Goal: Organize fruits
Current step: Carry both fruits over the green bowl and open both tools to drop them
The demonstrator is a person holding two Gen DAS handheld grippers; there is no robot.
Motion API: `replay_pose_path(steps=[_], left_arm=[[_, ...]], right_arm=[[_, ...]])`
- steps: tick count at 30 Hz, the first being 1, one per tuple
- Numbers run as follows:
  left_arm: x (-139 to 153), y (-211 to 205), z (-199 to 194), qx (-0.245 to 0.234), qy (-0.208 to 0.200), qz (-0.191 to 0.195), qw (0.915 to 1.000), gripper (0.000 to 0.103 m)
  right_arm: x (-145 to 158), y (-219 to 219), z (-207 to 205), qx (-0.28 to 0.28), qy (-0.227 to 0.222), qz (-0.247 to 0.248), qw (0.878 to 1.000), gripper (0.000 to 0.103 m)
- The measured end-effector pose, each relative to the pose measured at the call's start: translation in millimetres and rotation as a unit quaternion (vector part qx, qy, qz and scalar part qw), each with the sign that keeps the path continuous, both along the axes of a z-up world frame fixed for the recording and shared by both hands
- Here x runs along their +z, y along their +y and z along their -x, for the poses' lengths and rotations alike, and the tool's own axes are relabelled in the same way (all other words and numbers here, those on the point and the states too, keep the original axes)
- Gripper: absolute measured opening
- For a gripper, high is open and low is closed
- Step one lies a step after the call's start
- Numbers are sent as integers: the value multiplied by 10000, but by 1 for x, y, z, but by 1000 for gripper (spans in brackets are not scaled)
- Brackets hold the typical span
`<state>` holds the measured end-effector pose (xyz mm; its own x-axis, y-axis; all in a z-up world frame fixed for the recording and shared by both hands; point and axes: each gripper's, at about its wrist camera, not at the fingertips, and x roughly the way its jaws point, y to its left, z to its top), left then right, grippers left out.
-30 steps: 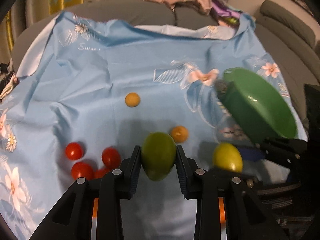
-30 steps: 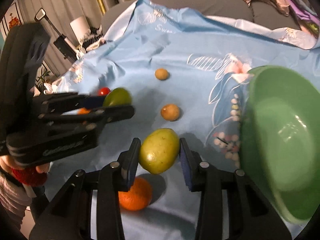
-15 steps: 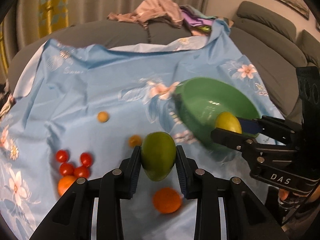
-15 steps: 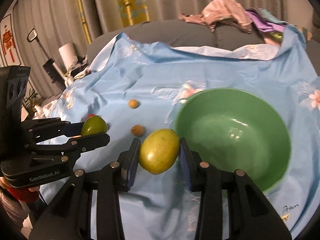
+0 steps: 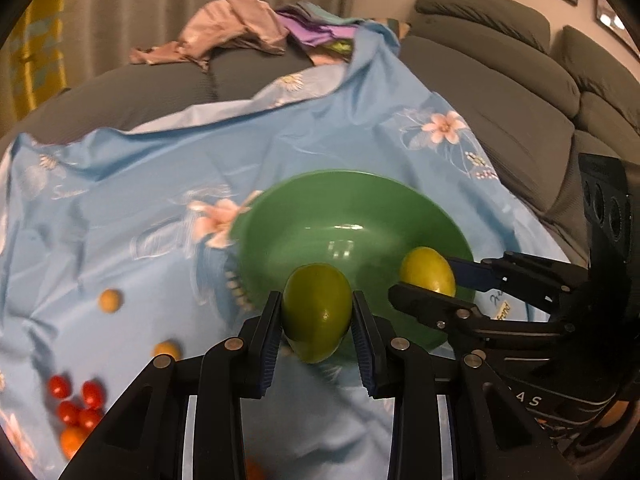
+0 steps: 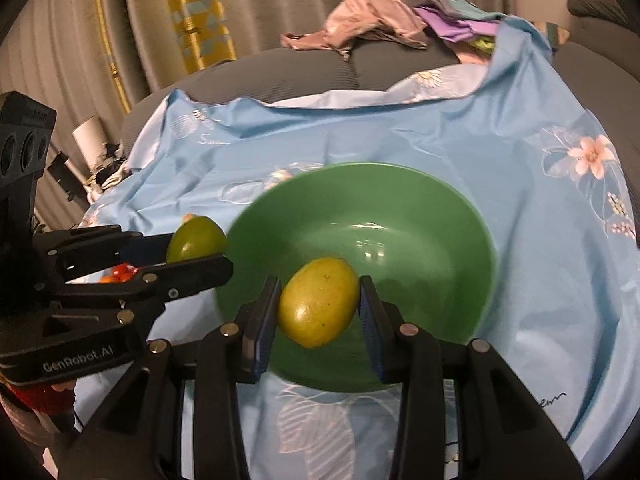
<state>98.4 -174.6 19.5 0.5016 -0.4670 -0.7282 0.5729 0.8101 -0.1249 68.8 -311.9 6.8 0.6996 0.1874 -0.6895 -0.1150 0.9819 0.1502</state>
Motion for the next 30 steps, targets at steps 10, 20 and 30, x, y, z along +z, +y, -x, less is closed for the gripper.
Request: replay_pose_path(steps=[10, 20, 30], left_arm=[[-21, -17, -9, -66, 158, -262, 9995, 33], [-4, 0, 6, 72, -32, -199, 9998, 46], [11, 119, 61, 1344, -283, -224, 9903, 46]], right_arm=[[-18, -9, -9, -56, 242, 45, 9997, 41], [-4, -21, 7, -219, 115, -115, 9996, 48], [23, -32, 33, -335, -149, -236, 9990, 53]])
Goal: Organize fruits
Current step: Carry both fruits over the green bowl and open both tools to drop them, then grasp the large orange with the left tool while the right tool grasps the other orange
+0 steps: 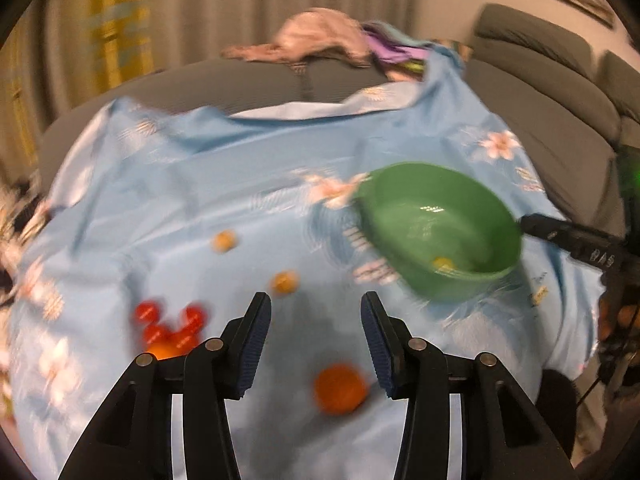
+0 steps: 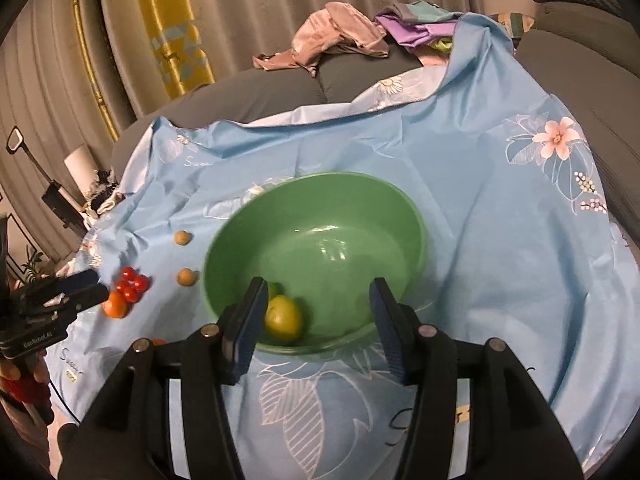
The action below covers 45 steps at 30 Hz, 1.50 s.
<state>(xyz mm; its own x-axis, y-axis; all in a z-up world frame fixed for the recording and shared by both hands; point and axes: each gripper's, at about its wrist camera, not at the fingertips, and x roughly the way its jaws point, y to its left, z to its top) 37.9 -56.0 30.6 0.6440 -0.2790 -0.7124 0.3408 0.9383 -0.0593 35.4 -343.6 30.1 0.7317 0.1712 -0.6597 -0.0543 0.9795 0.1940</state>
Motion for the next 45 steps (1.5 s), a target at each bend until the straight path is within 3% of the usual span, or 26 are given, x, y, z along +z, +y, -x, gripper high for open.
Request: replay_pose_path(steps=[9, 16, 26, 39, 42, 45], left_arm=[[-29, 70, 42, 867, 473, 119, 9950, 46], [-41, 82, 50, 942, 613, 289, 9932, 46], [-59, 85, 48, 901, 666, 130, 9936, 46], [-61, 99, 20, 925, 636, 324, 9932, 46], [-62, 100, 12, 931, 637, 331, 9931, 46], [-65, 102, 4, 970, 648, 320, 9927, 46]], right_arm=[[12, 51, 15, 764, -94, 40, 9970, 54], [3, 90, 17, 1378, 158, 114, 9903, 55], [-49, 155, 4, 2156, 983, 160, 9714, 56], [-96, 192, -27, 2380, 1725, 253, 9555, 55], [-98, 195, -29, 2470, 1673, 325, 9539, 43], [-99, 193, -34, 2416, 1609, 317, 9564, 43]])
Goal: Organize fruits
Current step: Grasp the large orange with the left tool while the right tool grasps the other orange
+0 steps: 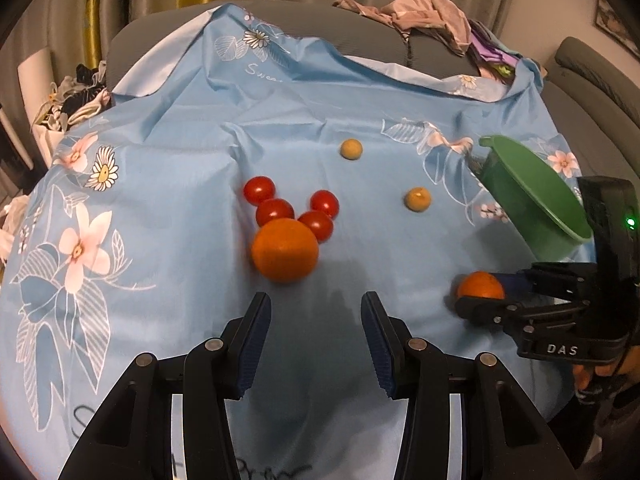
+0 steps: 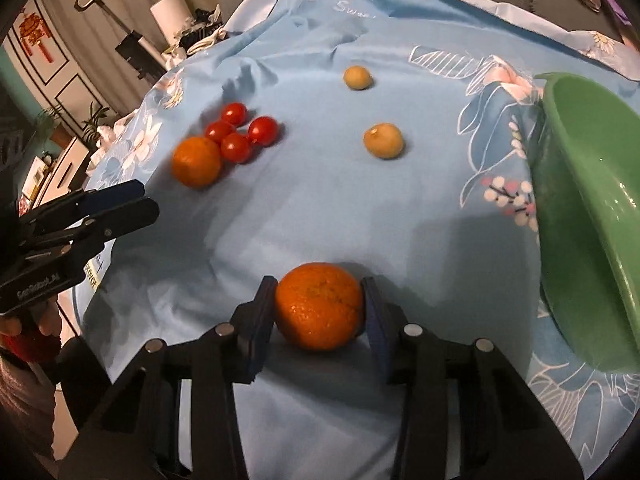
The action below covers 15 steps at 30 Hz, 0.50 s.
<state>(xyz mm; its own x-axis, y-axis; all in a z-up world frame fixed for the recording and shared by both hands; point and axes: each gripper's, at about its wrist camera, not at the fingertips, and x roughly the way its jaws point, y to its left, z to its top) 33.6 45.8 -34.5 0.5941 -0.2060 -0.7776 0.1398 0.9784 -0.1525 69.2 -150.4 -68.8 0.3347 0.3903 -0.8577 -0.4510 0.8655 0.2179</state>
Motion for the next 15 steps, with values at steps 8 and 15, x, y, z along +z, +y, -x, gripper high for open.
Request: replay_pose_path(steps=[8, 15], left_arm=[[-10, -4, -30, 202, 34, -468, 9987, 46], [-17, -10, -46, 188, 21, -807, 9966, 46]], right_arm=[[6, -5, -10, -66, -74, -227, 9997, 43], [7, -6, -13, -47, -84, -382, 9992, 43]])
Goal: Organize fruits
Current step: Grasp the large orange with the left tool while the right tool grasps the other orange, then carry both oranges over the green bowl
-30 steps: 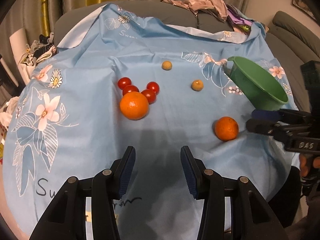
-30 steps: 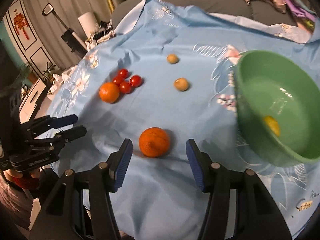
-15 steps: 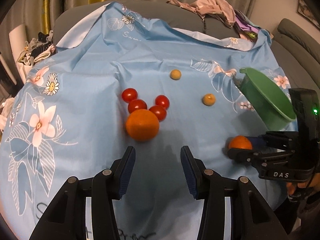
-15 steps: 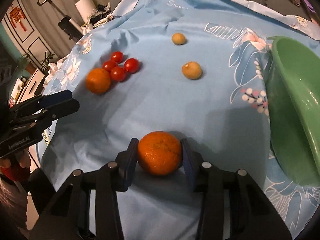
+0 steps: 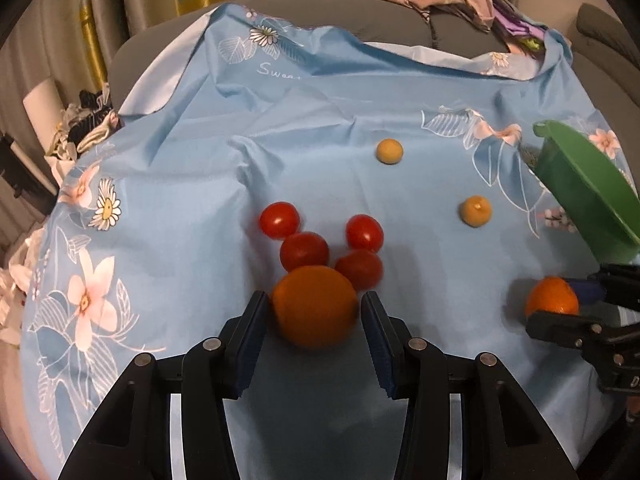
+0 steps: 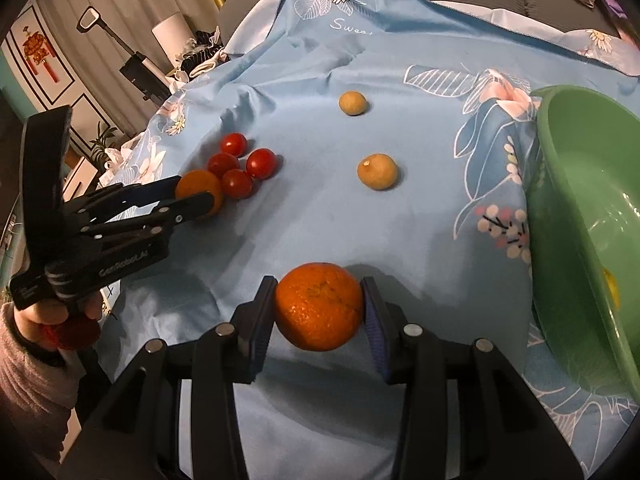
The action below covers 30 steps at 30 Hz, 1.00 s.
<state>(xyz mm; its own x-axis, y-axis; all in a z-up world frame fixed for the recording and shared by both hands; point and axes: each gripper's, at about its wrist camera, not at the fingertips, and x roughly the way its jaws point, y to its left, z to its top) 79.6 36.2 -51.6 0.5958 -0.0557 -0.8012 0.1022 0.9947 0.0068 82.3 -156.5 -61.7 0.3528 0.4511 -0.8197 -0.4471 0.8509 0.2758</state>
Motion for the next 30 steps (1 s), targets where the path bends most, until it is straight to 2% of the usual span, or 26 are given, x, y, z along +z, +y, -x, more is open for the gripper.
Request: replay_pose_path(steps=[6, 13, 16, 23, 30], left_arm=[[-4, -3, -1, -89, -89, -119, 9999, 46], [2, 2, 5, -53, 71, 308, 9995, 46], [7, 2, 21, -63, 75, 463, 9989, 46], [26, 6, 51, -66, -26, 763, 9971, 46], [49, -3, 67, -240, -290, 823, 9959, 46]], right_arm=[[-3, -2, -2, -49, 28, -52, 10000, 43], [0, -6, 0, -117, -43, -34, 9999, 43], [5, -8, 4, -141, -123, -2, 9998, 43], [16, -9, 12, -144, -302, 16, 9994, 43], [33, -9, 27, -102, -558, 33, 9984, 43]])
